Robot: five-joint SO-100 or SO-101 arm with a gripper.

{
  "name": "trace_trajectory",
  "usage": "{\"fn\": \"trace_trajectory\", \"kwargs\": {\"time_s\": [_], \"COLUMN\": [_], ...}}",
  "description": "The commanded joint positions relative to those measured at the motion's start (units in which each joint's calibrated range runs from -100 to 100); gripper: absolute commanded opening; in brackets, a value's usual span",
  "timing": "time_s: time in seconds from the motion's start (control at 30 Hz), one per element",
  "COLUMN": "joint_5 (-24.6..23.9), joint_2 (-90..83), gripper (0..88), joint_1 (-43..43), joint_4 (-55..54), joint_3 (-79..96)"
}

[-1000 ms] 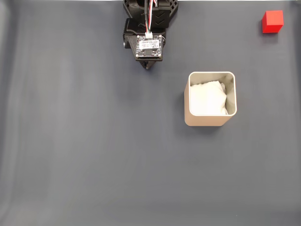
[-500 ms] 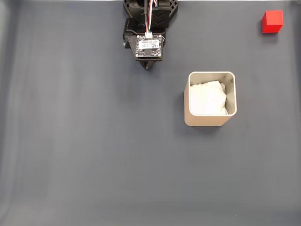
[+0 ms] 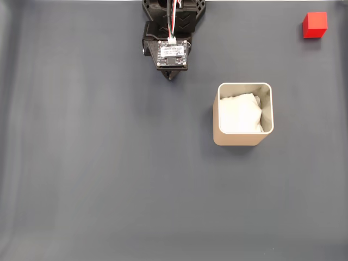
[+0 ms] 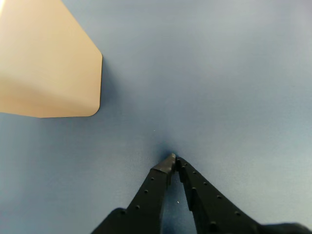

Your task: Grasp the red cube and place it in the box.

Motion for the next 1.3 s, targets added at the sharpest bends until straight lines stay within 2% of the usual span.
{"fn": "trace_trajectory", "kwargs": {"time_s": [0.0, 1.27], "joint_5": [0.2, 0.7], "joint_2": [0.1, 0.1], "gripper": [0.8, 0.3], "joint_1": [0.4, 0.0], "joint_4": [1.1, -1.3], "joint_3": [0.5, 0.5]}}
